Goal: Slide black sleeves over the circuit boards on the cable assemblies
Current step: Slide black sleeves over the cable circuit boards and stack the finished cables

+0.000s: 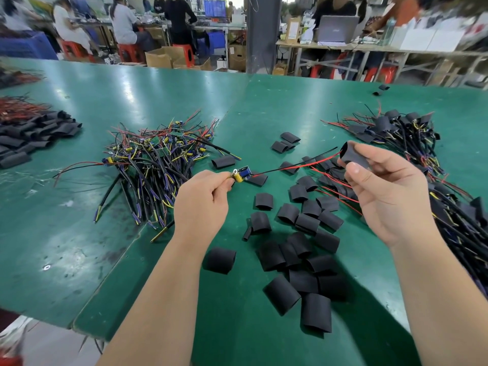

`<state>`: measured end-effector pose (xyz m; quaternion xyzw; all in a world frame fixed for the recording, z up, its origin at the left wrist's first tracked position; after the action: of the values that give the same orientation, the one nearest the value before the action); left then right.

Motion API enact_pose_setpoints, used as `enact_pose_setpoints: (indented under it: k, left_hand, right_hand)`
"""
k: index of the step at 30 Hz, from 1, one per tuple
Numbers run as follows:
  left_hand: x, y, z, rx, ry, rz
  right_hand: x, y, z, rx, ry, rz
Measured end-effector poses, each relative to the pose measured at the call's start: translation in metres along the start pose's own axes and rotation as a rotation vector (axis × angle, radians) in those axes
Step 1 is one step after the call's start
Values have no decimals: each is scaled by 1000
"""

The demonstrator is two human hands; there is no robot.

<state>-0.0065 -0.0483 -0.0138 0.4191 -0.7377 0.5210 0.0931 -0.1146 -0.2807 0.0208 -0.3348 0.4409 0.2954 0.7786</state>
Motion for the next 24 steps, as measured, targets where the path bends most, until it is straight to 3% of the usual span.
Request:
enact_pose_setpoints:
  k: [3, 14, 20, 24]
  left_hand:
    - [0, 0, 0, 5, 9, 13]
    - [2, 3, 3, -69, 25, 92]
    - [8, 4, 3, -124, -34, 141]
    - [10, 5, 5, -136, -14, 112]
  right_hand:
    - [-3, 1, 2, -1, 101, -35]
    - [-3, -3, -6, -26, 90, 6]
    - [-8, -5, -8, -131, 12, 17]
    - [-5, 0, 1, -136, -123, 123]
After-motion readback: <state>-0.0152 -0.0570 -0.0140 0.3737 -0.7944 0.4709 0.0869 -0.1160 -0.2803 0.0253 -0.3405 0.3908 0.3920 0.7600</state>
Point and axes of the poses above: each hand's wrist, its own y-axis away from the middle knuckle, its own z-axis out of the palm, x = y × z, the point moved 2 cm from there along -y, towards the middle knuckle, and after that the axes turned 6 degrees about x, right-handed, at the moved point
